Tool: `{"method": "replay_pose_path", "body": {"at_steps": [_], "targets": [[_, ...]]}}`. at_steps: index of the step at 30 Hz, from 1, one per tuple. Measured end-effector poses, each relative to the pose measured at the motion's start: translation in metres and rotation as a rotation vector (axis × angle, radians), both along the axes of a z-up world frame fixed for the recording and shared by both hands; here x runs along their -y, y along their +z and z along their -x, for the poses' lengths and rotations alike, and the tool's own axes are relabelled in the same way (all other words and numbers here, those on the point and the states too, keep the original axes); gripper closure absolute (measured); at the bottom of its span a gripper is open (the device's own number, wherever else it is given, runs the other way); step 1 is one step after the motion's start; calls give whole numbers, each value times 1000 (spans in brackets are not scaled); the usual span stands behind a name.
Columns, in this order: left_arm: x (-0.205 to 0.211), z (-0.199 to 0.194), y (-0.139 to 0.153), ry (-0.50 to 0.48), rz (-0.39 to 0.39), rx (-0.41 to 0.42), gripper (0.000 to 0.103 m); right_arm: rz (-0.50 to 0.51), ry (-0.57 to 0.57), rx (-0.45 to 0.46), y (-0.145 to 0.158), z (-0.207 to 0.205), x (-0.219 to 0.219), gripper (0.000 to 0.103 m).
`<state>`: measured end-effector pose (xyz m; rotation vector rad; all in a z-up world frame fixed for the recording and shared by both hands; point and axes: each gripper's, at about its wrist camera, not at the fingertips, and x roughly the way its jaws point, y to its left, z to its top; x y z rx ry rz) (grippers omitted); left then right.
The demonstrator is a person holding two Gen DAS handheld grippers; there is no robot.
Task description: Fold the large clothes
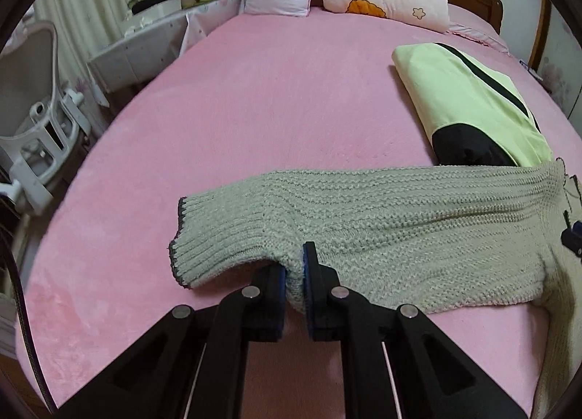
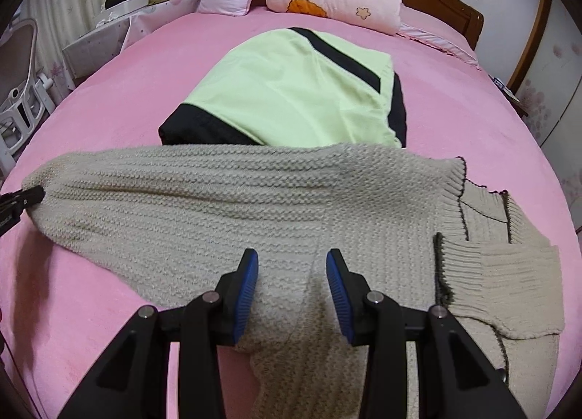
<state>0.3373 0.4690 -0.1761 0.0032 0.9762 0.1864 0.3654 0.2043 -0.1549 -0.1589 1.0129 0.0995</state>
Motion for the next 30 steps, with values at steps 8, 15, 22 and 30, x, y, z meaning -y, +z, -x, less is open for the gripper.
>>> {"method": "replay_pose_path", "body": {"at_steps": [8, 15, 22, 30], "targets": [[64, 24, 60, -88, -156, 98, 97, -2, -33, 22, 18, 9, 21, 64], [194, 49, 128, -347, -121, 218, 96, -28, -108, 41, 34, 38, 90, 64], [355, 63, 101, -626, -11, 130, 96, -55, -272, 46, 30, 82, 209, 64], [435, 70, 14, -672, 28, -61, 53, -110, -384, -22, -4, 119, 313, 64]]}}
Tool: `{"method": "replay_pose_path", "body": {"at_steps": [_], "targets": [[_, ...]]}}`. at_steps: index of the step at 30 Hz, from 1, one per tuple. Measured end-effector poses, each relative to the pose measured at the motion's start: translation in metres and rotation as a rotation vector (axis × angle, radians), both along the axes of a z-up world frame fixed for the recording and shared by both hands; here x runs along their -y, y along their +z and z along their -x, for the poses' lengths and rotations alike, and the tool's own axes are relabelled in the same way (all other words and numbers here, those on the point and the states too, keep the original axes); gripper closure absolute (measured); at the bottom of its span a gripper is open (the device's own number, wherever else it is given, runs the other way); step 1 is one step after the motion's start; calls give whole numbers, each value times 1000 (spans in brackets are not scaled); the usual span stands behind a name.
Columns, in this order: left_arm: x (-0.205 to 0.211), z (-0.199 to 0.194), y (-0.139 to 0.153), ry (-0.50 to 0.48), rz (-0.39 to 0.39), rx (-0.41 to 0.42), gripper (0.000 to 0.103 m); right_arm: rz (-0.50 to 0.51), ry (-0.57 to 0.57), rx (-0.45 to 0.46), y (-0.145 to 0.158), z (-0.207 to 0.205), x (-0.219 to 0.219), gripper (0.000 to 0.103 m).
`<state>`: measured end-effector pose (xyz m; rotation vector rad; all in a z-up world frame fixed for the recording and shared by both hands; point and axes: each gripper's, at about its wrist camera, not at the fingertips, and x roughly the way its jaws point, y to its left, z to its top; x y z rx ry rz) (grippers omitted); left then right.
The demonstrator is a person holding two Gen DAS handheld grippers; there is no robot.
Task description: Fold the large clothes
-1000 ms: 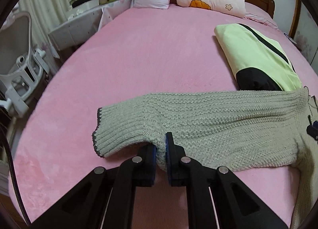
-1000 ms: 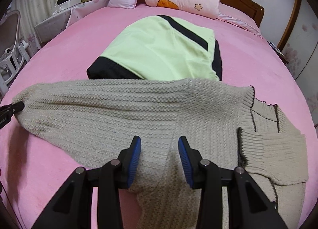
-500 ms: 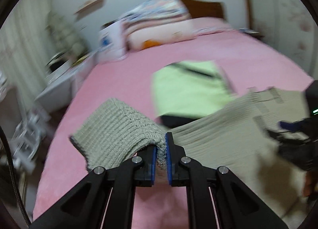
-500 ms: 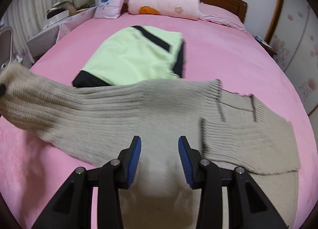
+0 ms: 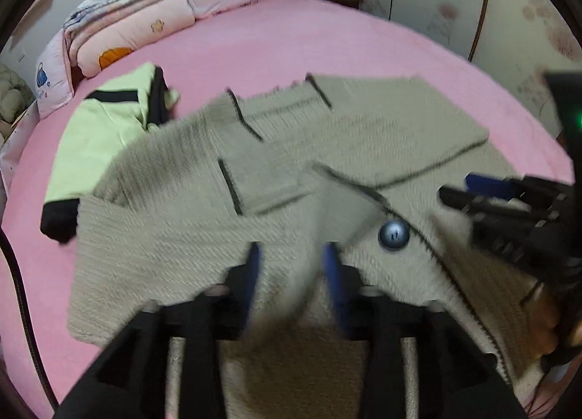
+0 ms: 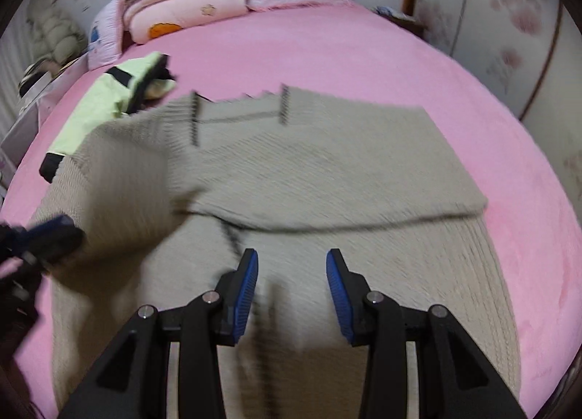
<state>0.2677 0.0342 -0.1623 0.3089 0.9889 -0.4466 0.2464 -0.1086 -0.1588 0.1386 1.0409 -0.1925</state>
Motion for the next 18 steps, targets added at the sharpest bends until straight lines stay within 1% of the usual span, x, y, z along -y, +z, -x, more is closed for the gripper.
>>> {"method": "replay_pose_path", "body": {"at_steps": [1, 4, 5, 7, 9, 10, 11, 13, 15, 18], "targets": [[2, 5, -1, 4, 0, 2, 47, -14, 4, -7, -3, 2, 7, 64], [-13, 20, 9, 41, 51, 12, 41, -68, 29, -4, -5, 5, 14, 64], [-24, 24, 17, 79, 71, 27, 40, -112, 51, 5, -3, 4, 15, 64], [-47, 27, 29, 162, 102, 53, 34, -195, 90, 23, 1, 4, 16, 64], [-77, 35, 37, 263, 140, 66, 32, -269, 130, 35, 5, 4, 13, 63], [-88, 35, 37, 298, 151, 66, 32, -292, 146, 34, 6, 2, 12, 60], [-102, 38, 36, 343, 163, 63, 32, -315, 161, 32, 6, 2, 9, 58], [-133, 41, 28, 444, 188, 46, 32, -350, 187, 15, 2, 1, 2, 57], [-156, 44, 17, 514, 210, 18, 32, -382, 215, -14, -6, 1, -7, 57], [-181, 48, -4, 596, 227, -42, 32, -390, 240, -50, -19, 1, -22, 57]]}}
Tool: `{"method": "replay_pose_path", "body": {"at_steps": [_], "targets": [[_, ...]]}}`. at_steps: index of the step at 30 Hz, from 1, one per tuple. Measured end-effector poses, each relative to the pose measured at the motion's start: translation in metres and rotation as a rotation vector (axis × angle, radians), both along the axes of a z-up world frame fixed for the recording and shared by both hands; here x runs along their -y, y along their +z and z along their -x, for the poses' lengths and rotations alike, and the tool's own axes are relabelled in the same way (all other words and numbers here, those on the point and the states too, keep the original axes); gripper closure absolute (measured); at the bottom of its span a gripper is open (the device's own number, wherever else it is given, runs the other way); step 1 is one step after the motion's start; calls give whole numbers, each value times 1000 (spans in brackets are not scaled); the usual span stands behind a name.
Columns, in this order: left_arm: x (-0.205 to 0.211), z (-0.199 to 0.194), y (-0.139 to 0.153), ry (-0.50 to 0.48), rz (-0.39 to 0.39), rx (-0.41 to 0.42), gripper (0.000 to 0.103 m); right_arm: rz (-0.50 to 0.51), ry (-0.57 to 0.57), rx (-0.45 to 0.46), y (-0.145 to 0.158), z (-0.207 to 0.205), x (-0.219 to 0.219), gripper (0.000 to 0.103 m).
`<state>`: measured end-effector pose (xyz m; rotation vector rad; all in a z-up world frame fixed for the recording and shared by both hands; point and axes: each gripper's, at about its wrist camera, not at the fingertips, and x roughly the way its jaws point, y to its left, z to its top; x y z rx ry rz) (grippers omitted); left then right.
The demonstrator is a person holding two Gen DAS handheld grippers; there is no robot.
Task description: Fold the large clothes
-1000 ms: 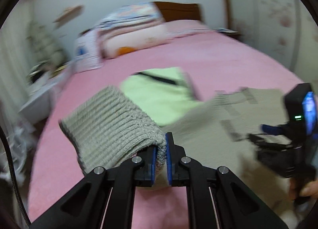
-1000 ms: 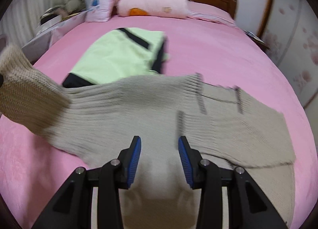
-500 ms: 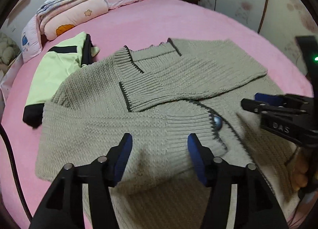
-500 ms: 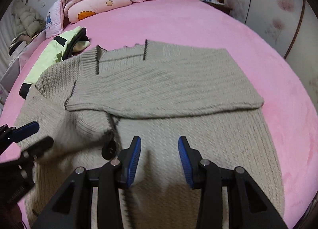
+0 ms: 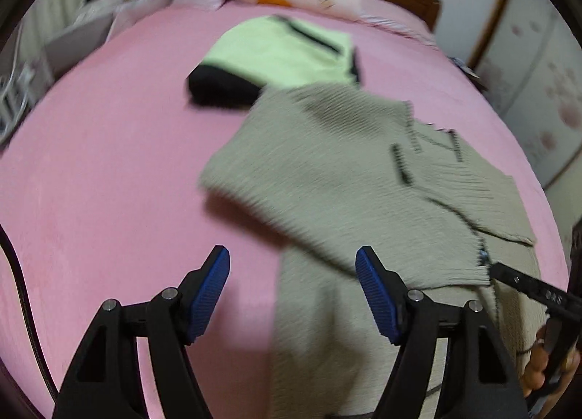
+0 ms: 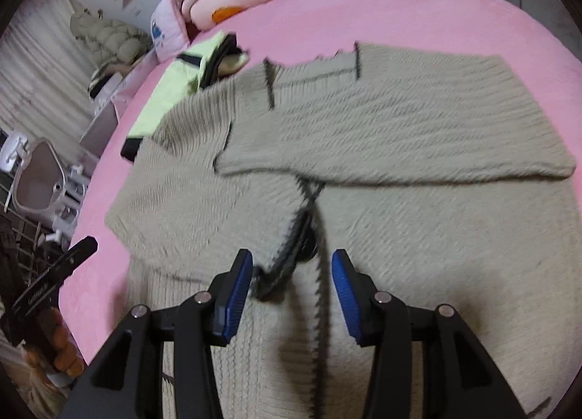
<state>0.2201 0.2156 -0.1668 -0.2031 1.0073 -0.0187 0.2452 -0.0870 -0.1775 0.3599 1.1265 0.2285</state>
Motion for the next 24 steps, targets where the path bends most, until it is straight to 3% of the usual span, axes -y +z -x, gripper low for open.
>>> {"method": "replay_pose_path", "body": {"at_steps": [9, 12, 13, 14, 24], "targets": [[-9, -1, -20, 20, 31, -5, 32, -123, -15, -57, -31, -16, -19, 55], [-9, -7, -20, 21, 41, 3, 32, -92, -9, -37, -29, -23, -29, 71], [-8, -8, -19, 22, 43, 5, 32, -75, 7, -29, -26, -25, -33, 88], [-8, -10, -19, 23, 45, 10, 32, -60, 18, -17, -21, -26, -37, 89], [-12, -30, -5, 16, 46, 59, 32, 259, 154, 399, 97, -25, -56, 94]]}}
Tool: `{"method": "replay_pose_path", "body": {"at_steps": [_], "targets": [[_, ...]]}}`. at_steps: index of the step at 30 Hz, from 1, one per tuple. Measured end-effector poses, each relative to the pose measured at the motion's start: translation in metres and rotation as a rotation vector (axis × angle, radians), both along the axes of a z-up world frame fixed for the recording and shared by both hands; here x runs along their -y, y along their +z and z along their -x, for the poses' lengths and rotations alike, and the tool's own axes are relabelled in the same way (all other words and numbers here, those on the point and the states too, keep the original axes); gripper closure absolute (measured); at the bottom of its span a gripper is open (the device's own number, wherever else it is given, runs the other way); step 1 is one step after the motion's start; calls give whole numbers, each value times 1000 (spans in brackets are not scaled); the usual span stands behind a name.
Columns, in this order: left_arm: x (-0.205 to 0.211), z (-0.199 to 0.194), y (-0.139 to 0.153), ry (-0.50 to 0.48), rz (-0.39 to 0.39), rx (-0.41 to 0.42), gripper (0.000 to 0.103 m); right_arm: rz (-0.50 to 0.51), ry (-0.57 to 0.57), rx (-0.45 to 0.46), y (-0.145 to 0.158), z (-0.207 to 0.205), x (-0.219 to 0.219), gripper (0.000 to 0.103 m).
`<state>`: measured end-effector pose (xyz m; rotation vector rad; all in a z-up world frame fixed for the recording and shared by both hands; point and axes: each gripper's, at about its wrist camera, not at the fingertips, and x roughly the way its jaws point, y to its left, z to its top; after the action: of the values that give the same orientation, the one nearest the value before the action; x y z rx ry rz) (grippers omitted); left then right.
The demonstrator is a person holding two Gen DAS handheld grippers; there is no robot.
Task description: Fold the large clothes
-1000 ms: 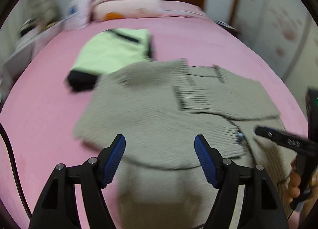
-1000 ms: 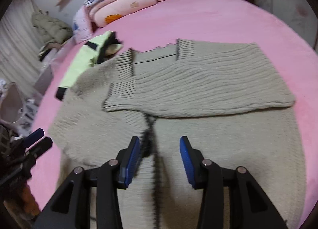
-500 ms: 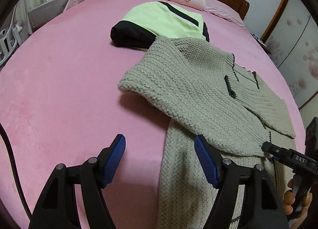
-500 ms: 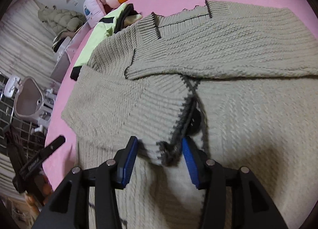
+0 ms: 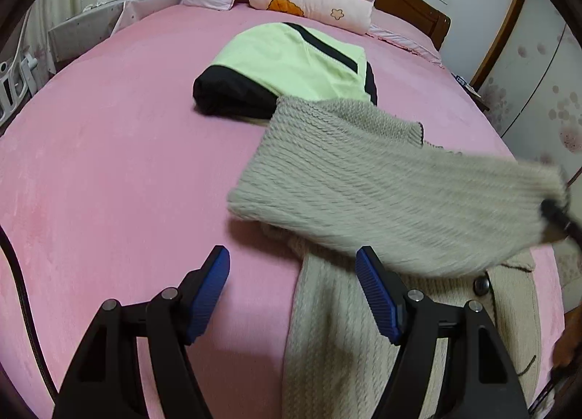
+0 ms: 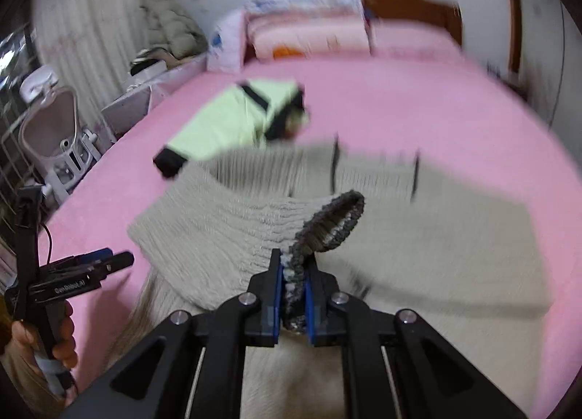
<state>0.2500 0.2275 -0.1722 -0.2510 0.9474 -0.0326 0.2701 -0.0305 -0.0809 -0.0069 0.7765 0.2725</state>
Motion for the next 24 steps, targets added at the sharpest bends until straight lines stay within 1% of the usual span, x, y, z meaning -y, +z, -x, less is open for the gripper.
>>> {"method": "replay_pose_path", "body": {"at_steps": [2, 5, 7, 8, 10, 12, 14, 17, 19, 21, 23, 24], "targets": [[3, -7, 0, -6, 5, 4, 32, 43, -1, 62, 20, -11, 8, 94], [11, -20, -2, -19, 3, 3, 32, 103, -41, 125, 40, -33, 27, 94], [18, -28, -6, -24, 2, -4, 32, 129, -82, 139, 44, -45, 40, 93], [22, -33, -8, -30, 11, -10, 32, 143, -110, 132, 43, -53, 50, 93], [28, -39, -12, -36, 14, -20, 32, 151, -165, 92, 33, -67, 71, 93], [36, -47, -17, -45, -12, -32, 32, 135, -216, 14, 14, -82, 94, 93], [42, -53, -21, -49, -40, -48, 32, 117, -262, -83, -15, -94, 115, 93], [47, -59, -27, -53, -58, -75, 32, 119, -303, -189, -56, -101, 132, 92], [48, -61, -31, -52, -75, -90, 32, 116, -322, -238, -76, -102, 139, 90], [46, -65, -38, -38, -104, -123, 32, 144, -350, -277, -95, -100, 142, 82], [41, -66, -45, -22, -108, -159, 32, 194, -384, -310, -110, -98, 145, 67], [38, -64, -45, -18, -95, -164, 32, 201, -391, -325, -114, -97, 148, 66]]}}
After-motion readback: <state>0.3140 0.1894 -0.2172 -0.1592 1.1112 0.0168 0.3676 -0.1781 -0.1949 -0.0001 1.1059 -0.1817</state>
